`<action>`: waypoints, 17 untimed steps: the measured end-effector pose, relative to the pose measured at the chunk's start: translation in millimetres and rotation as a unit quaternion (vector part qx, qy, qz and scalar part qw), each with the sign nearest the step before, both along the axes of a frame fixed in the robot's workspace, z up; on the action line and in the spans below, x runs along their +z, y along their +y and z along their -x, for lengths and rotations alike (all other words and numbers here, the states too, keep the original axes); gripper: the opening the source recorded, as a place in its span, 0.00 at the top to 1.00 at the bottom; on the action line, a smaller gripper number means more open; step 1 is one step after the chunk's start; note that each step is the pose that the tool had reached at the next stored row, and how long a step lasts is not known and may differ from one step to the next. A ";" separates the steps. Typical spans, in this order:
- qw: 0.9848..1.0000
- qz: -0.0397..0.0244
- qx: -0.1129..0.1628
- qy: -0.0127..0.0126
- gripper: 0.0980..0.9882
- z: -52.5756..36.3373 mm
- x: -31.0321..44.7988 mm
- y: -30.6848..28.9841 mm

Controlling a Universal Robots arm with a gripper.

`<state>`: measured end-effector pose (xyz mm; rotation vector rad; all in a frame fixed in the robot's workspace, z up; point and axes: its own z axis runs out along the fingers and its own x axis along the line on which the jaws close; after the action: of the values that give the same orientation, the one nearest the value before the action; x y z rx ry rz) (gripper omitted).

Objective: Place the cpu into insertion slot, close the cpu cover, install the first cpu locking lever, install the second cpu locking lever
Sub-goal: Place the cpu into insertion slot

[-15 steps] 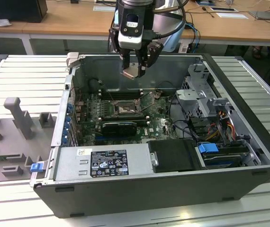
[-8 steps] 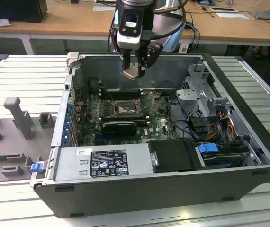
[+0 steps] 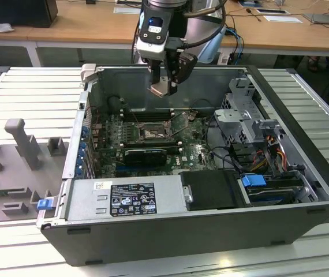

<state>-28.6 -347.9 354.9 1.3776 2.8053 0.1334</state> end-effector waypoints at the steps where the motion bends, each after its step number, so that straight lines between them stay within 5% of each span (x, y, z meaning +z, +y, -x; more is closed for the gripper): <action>1: 1.000 0.000 -0.005 0.000 0.52 0.0 0.0 0.0; 10: 0.998 0.000 -0.057 0.000 0.52 0.0 -0.3 0.0; 17: 0.995 0.000 -0.099 0.000 0.52 0.0 -0.5 0.1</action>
<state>-28.6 -347.8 354.4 1.6441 2.6482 0.1302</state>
